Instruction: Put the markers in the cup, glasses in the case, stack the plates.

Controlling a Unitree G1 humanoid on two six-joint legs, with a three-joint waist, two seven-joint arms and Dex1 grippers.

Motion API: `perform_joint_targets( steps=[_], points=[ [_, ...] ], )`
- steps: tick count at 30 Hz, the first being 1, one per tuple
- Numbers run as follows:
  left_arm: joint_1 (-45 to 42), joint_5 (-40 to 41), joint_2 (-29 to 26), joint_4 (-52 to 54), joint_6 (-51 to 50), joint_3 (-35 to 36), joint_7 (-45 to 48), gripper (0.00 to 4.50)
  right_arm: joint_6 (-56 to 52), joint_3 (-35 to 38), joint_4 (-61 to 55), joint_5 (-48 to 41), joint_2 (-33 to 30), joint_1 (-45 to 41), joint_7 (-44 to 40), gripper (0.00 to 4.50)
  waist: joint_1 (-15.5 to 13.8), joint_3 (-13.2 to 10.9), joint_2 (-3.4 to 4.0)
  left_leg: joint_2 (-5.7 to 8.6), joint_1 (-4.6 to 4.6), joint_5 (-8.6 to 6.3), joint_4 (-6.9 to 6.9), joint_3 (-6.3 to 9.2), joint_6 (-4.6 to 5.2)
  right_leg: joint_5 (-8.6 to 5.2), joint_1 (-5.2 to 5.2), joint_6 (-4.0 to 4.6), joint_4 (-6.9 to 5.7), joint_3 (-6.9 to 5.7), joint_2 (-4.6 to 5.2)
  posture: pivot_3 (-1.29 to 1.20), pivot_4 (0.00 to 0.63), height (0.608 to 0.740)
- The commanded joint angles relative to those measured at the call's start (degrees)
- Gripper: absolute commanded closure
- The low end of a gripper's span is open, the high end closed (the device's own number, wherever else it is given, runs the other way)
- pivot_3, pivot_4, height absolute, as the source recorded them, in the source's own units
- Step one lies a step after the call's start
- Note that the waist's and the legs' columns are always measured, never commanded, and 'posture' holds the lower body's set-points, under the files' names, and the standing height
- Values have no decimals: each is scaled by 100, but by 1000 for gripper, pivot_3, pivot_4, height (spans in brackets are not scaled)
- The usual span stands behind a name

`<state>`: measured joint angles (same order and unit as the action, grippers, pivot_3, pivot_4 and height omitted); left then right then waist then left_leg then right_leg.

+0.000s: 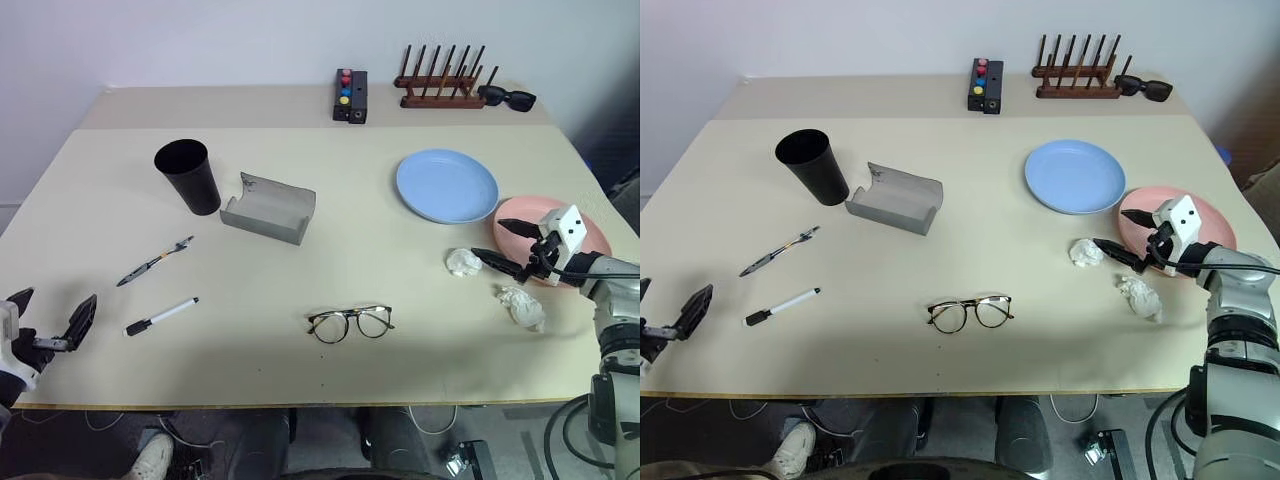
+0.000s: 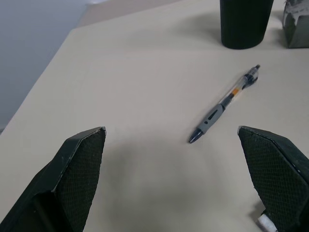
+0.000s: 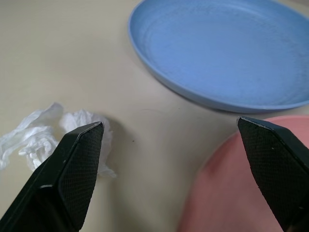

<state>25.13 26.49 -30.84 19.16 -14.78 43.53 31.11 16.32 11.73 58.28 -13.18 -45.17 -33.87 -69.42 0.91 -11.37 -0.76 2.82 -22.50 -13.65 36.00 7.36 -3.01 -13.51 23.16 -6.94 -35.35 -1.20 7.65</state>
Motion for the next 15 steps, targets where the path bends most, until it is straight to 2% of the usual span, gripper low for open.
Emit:
perform_joint_targets(
  steps=[1, 15],
  points=[
    [47, 64, 0, 221, -11, 124, -59, 24, 179, 50, 70, 1, 21, -168, -25, 0, 1, 0, 0, 0, 0, 0, 0, 0, 0, 0, 0, 0, 0, 0, 0, 0, 150, 739],
    [-131, 24, -165, 299, -158, -101, 29, 24, 329, 111, -150, -83, 189, -16, -184, 0, 7, 0, 0, 0, 6, 0, 0, -14, 0, 2, 0, -4, -1, 20, -3, 0, 150, 739]
  ],
)
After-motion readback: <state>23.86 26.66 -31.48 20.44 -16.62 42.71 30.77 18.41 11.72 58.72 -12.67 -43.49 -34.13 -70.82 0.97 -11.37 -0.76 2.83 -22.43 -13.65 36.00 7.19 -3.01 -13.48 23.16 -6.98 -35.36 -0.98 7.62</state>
